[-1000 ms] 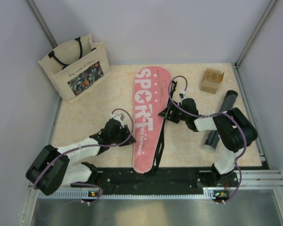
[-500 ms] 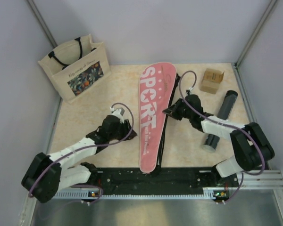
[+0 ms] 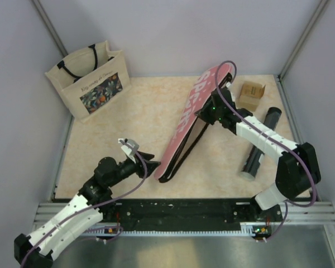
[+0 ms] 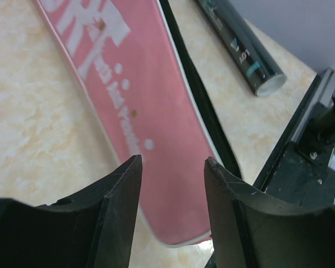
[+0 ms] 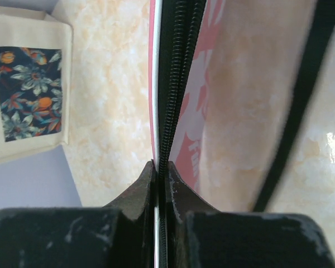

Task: Pack up the badminton gear

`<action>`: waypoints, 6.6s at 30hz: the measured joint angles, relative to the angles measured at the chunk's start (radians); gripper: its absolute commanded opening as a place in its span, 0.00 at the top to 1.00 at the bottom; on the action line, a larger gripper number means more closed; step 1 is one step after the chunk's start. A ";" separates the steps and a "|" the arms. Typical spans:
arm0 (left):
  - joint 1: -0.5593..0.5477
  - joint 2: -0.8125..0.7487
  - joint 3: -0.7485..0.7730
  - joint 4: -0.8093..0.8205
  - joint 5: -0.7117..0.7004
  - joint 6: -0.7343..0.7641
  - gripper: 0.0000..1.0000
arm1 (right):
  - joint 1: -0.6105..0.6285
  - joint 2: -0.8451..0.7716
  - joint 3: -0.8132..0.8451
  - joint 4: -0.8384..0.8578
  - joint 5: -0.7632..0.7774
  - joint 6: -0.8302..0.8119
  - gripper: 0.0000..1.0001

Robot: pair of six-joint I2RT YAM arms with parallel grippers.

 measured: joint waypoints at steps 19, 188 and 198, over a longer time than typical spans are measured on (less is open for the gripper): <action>-0.072 0.396 0.158 0.045 -0.135 -0.063 0.39 | 0.051 0.124 -0.043 0.103 -0.013 -0.057 1.00; 0.081 0.330 0.392 -0.479 -0.088 -0.165 1.00 | -0.015 0.251 -0.482 1.571 -0.566 0.105 0.35; 0.082 0.348 0.376 -0.429 -0.081 -0.161 1.00 | 0.062 0.135 -0.291 1.486 -0.529 -0.043 0.37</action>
